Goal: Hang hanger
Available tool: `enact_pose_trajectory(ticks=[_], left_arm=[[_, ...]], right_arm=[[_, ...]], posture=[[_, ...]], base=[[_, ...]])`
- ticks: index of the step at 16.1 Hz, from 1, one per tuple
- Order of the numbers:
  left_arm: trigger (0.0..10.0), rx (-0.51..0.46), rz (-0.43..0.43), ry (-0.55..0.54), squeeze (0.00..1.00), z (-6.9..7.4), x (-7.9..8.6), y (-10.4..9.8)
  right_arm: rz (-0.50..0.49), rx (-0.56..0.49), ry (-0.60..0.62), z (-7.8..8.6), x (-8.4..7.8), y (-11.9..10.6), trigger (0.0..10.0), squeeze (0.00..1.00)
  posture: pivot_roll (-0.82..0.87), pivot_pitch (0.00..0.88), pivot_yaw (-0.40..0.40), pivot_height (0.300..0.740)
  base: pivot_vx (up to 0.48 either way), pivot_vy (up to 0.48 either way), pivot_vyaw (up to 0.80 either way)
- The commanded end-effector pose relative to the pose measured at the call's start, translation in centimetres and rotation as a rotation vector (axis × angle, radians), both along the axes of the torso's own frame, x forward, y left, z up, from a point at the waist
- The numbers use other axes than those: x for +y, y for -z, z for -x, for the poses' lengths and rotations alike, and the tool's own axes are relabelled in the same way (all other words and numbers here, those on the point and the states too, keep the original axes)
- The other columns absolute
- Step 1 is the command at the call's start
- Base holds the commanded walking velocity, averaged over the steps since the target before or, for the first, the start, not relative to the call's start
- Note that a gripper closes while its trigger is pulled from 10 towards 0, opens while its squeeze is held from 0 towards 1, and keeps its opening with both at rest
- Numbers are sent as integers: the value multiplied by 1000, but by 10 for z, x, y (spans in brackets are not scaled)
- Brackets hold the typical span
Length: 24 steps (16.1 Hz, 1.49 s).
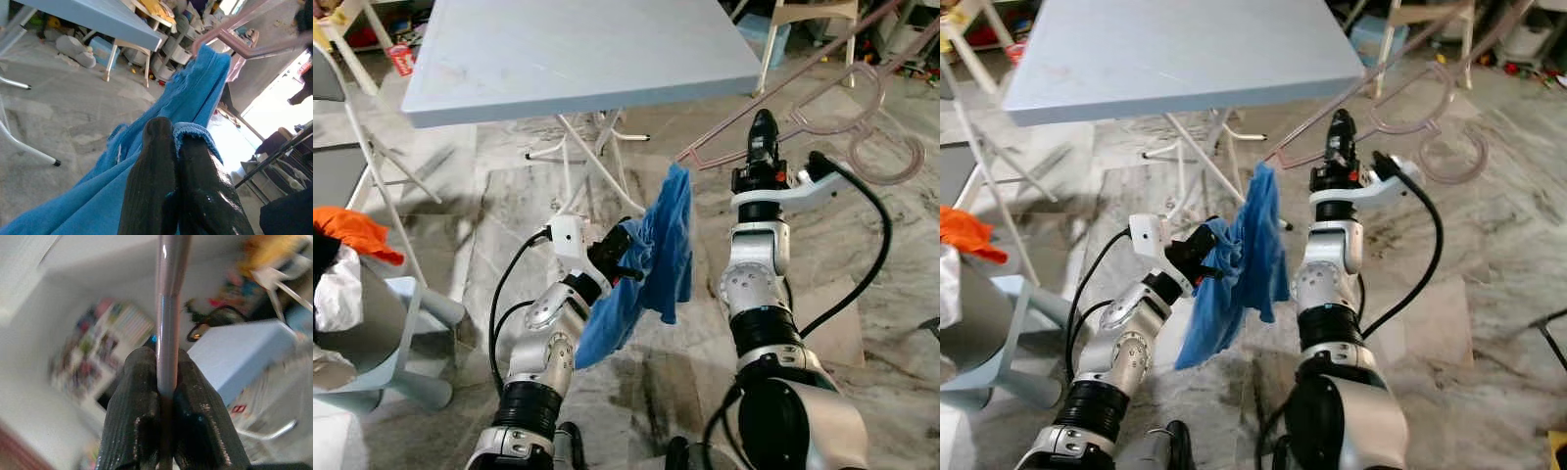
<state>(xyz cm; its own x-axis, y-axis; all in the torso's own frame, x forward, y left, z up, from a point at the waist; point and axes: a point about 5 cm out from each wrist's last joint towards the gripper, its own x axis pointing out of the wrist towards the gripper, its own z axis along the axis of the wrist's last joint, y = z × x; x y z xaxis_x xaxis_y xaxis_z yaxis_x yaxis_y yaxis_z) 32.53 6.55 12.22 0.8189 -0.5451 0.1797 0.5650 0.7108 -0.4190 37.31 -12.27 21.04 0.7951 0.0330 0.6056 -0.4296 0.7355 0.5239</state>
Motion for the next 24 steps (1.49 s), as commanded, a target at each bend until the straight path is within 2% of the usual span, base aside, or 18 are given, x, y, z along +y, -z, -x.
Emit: enact_pose_trajectory(ticks=[1, 2, 3, 7, 9, 11, 19, 20, 21, 24], left_arm=[[0, 3, -2, 2, 0, -1, -1, -1], [0, 4, -4, 1, 0, -1, -1, -1], [0, 4, -4, -3, 0, -1, -1, -1], [0, 21, -28, -35, 0, -2, 3, 6], [0, 18, -62, -63, 0, -3, 6, 9], [0, -10, -138, -82, 0, -4, 7, 14], [0, -21, -219, -63, 0, 1, 3, 28], [7373, -7, -238, -61, 0, 2, 5, 32], [10000, -3, -244, -51, 1000, 4, 5, 35], [10000, 25, -269, -42, 1000, 7, 9, 47]], right_arm=[[125, -68, -123, 6, 32, -8, 10000, 0], [58, -37, -99, 3, 25, -5, 10000, 0], [161, -41, -112, 5, 29, 1, 10000, 0], [-74, 37, -153, 3, 11, 4, 10000, 0], [-45, 13, -195, 7, 15, -2, 10000, 0], [-35, -28, -247, 13, 22, -13, 10000, 0], [-6, -25, -328, 23, 30, -18, 10000, 0], [-12, -32, -327, 23, 29, -21, 10000, 0], [-16, -36, -327, 23, 28, -22, 10000, 0], [-29, -39, -337, 24, 27, -27, 10000, 0]], posture=[[21, 185, 43, 740], [22, 182, 40, 740], [23, 184, 43, 740], [5, 185, 32, 740], [-6, 185, 30, 740], [-17, 183, 27, 740], [-27, 181, 19, 740], [-27, 180, 19, 740], [-28, 179, 20, 740], [-29, 179, 18, 740]], base=[[0, 0, 0], [0, 0, 0], [0, 0, 0], [0, 0, 0], [0, 0, 0], [0, 0, 0], [0, 0, 0], [0, 0, 0], [0, 0, 0], [0, 0, 0]])
